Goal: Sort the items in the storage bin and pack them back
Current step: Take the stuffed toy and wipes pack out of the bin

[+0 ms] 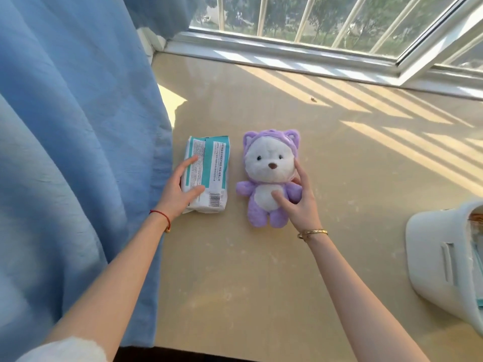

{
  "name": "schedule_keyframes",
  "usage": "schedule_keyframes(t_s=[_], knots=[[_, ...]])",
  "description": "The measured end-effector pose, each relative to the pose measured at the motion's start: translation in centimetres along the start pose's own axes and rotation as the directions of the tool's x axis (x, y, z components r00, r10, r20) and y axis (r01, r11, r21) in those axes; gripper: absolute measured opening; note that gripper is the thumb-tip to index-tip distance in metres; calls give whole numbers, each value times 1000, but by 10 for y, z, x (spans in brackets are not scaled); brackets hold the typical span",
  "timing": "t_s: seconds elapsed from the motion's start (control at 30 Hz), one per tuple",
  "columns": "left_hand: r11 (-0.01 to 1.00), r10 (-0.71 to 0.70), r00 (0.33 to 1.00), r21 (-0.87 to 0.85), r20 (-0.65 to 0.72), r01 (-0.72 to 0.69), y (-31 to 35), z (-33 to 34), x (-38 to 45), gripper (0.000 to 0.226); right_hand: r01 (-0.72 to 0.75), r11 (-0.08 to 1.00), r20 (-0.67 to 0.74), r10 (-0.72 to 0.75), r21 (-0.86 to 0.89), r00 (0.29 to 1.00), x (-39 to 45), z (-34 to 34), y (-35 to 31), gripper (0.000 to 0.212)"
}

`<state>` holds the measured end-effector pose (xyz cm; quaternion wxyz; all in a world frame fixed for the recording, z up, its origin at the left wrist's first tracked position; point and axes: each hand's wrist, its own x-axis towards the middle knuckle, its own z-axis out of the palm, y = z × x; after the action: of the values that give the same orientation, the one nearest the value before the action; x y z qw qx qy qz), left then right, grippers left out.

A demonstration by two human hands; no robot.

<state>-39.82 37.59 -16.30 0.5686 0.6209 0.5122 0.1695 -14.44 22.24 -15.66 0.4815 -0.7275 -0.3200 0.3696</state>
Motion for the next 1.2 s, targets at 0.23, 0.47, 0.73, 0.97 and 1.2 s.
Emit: schedule_keyframes(t_s=[0.23,0.47,0.73,0.97,1.2], knots=[[943,61,988,334,-142,-10,7,-5,-6,70,67,961,-39,-81,-270,996,-4,-4,-7,79],[789,250,953,606,-169,-100,65,-18,-65,44,154,753,-20,-216,-640,976,-34,-45,-38,55],[667,441,895,694,-74,-271,134,-5,-160,37,132,667,-89,-286,-733,954,-141,-113,-94,47],[598,546,837,716,-36,-359,173,24,-228,36,126,645,-128,-332,-754,934,-232,-185,-108,48],[579,597,802,704,-24,-410,195,84,-278,35,108,671,-178,-344,-733,922,-281,-265,-94,48]])
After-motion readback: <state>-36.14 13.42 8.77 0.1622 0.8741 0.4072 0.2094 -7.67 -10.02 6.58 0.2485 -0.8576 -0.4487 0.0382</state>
